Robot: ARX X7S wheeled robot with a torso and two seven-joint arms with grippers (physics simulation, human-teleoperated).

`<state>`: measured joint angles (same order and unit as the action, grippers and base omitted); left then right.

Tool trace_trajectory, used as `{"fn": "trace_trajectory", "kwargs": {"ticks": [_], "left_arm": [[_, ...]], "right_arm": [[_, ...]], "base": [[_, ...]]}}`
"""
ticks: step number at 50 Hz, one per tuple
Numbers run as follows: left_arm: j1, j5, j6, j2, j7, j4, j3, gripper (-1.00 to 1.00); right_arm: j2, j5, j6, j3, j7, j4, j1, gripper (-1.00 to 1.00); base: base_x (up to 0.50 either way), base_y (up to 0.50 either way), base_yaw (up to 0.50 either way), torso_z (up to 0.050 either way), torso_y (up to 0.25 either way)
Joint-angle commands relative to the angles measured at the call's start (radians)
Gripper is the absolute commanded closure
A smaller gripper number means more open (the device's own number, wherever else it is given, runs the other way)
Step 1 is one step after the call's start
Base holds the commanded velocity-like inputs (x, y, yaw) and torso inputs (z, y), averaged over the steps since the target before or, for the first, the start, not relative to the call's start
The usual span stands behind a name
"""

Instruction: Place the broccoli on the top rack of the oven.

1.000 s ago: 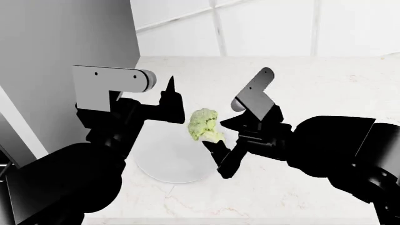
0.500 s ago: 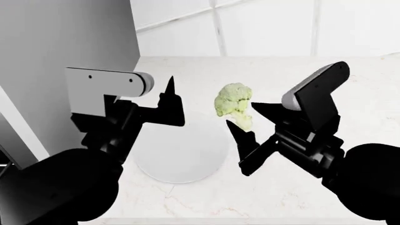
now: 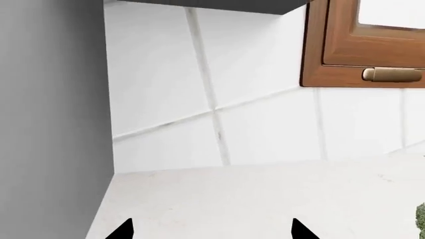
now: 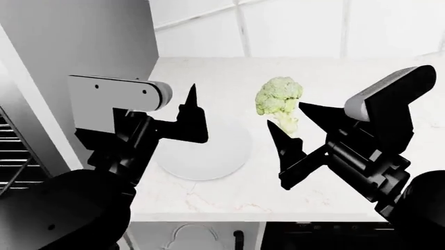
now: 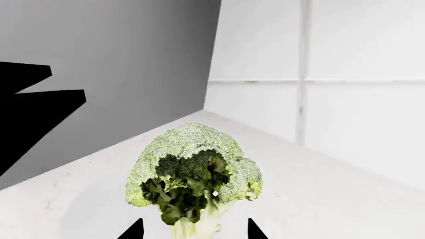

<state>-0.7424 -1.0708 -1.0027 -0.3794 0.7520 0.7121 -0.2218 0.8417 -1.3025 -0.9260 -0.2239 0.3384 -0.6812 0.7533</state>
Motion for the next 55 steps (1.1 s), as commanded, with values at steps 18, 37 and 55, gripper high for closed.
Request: {"fn": "trace_trajectory", "kwargs": {"ticks": [18, 37, 55], "left_arm": [[-0.014, -0.024, -0.002, -0.007, 0.017, 0.002, -0.006, -1.0], [-0.013, -0.026, 0.008, -0.011, 0.018, -0.004, -0.012, -1.0], [-0.037, -0.038, 0.003, -0.023, 0.024, -0.023, -0.01, -1.0]], "right_arm": [[0.011, -0.006, 0.008, 0.01, -0.005, -0.007, 0.006, 1.0], [0.016, -0.001, 0.012, 0.008, -0.009, -0.011, 0.008, 1.0], [0.022, -0.006, 0.018, 0.01, -0.006, -0.019, 0.008, 1.0]], "base": [[-0.22, 0.0, 0.0, 0.0, 0.0], [-0.22, 0.0, 0.0, 0.0, 0.0], [-0.22, 0.0, 0.0, 0.0, 0.0]]}}
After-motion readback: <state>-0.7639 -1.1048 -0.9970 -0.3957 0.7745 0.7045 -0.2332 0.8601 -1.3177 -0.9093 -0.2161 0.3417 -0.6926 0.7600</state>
